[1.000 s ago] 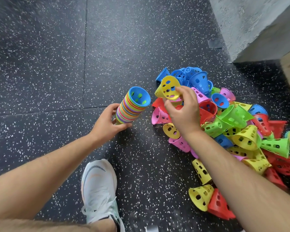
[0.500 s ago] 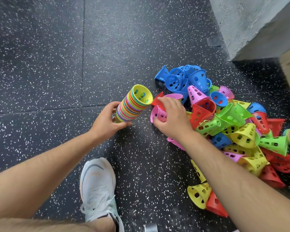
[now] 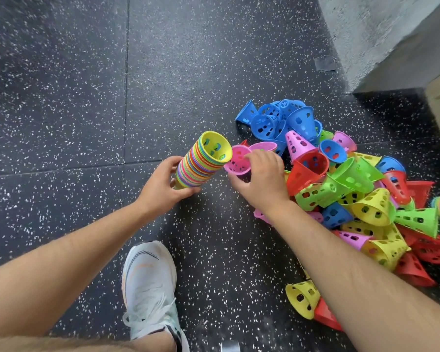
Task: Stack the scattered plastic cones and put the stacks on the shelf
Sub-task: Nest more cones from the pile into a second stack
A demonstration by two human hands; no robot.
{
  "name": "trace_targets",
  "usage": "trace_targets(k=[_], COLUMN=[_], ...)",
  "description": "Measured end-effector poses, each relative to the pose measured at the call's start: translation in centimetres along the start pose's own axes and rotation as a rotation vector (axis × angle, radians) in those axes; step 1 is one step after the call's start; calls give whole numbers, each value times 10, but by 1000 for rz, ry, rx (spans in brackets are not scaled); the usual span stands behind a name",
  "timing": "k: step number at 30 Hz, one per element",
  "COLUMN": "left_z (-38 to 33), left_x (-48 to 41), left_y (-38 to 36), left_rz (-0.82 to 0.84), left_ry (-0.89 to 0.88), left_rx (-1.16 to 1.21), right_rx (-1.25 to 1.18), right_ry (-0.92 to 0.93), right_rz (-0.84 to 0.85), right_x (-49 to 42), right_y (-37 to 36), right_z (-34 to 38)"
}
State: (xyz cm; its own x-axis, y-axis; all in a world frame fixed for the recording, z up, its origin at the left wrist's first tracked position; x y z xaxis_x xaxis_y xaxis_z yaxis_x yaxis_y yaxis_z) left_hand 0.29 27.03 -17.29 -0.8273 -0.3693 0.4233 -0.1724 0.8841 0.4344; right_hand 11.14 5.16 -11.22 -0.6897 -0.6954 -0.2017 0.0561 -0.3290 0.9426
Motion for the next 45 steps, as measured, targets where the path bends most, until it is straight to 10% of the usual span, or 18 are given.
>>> trace_targets(k=[8,29,45], left_z=[-7,-9,-7], left_x=[4,4,-1], left_y=[-1,-2,-2], left_rz=[1,18,10], left_ry=[9,18,23], left_rx=[-18,-23,-39], right_rx=[-518,51,-539], right_ry=[-301,-185,89], right_rz=[-437,224,-484], right_x=[1,-26,-13], right_y=[75,9,89], right_z=[-17,-57,4])
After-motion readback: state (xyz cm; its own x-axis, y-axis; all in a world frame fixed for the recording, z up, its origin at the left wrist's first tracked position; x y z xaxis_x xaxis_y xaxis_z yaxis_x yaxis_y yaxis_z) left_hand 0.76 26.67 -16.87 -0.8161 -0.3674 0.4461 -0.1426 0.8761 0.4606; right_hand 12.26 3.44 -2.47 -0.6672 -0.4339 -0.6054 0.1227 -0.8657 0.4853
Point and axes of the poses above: each hand's wrist, its own x-axis away from the middle knuckle, its own y-axis out of the back of the hand, z = x × y, the point moved 7 cm from there along -x, towards the middle knuckle, and after that the axes turned 14 degrees about y, right-handed, at the moved point
